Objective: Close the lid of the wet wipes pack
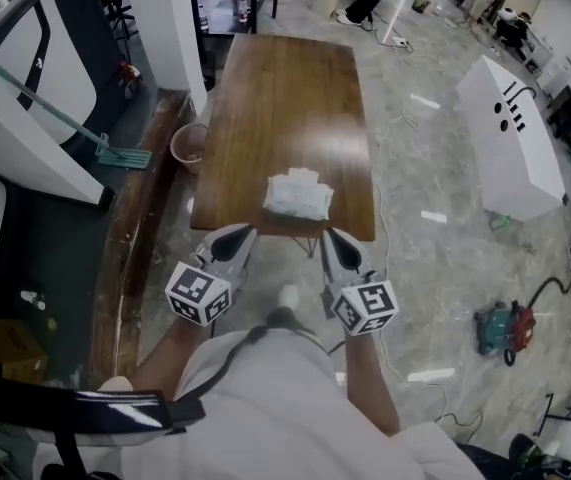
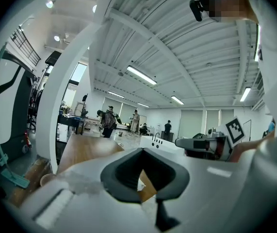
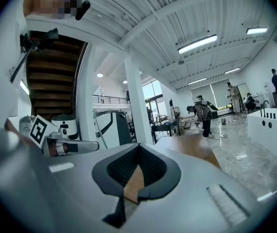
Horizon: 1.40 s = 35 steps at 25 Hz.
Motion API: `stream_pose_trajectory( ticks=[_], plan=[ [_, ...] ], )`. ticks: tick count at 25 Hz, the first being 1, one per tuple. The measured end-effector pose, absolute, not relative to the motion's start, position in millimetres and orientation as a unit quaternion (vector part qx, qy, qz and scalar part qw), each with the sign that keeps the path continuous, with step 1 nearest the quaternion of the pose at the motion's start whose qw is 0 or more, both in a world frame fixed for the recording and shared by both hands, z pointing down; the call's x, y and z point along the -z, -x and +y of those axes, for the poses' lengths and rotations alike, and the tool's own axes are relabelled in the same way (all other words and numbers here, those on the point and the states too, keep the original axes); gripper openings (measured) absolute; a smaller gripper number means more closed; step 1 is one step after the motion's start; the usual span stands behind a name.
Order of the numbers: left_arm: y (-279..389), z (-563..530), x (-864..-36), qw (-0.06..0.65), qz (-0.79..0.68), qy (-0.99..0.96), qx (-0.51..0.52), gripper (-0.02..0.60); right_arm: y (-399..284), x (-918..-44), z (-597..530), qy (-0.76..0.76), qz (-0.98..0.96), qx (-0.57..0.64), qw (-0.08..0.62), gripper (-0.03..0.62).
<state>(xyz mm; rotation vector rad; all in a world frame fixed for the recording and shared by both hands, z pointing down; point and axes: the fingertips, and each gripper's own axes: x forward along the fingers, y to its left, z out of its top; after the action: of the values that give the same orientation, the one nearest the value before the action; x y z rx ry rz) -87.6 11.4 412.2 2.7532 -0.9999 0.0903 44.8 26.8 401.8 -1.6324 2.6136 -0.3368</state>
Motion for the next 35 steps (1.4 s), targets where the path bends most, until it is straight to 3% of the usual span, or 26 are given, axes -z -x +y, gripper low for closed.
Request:
stream_pose_trajectory(
  ticks=[19,35],
  plan=[
    [-6,-103,-425,0.117,-0.4,-0.908,-0.038,0.002,-123,-430,-100,0.43,0.893,0.136,-0.008,0.009],
    [12,-137,-441,0.135,-0.427,-0.893,-0.045,0.002,-118,-449,-138,0.41,0.899,0.155,-0.018,0.009]
  ],
)
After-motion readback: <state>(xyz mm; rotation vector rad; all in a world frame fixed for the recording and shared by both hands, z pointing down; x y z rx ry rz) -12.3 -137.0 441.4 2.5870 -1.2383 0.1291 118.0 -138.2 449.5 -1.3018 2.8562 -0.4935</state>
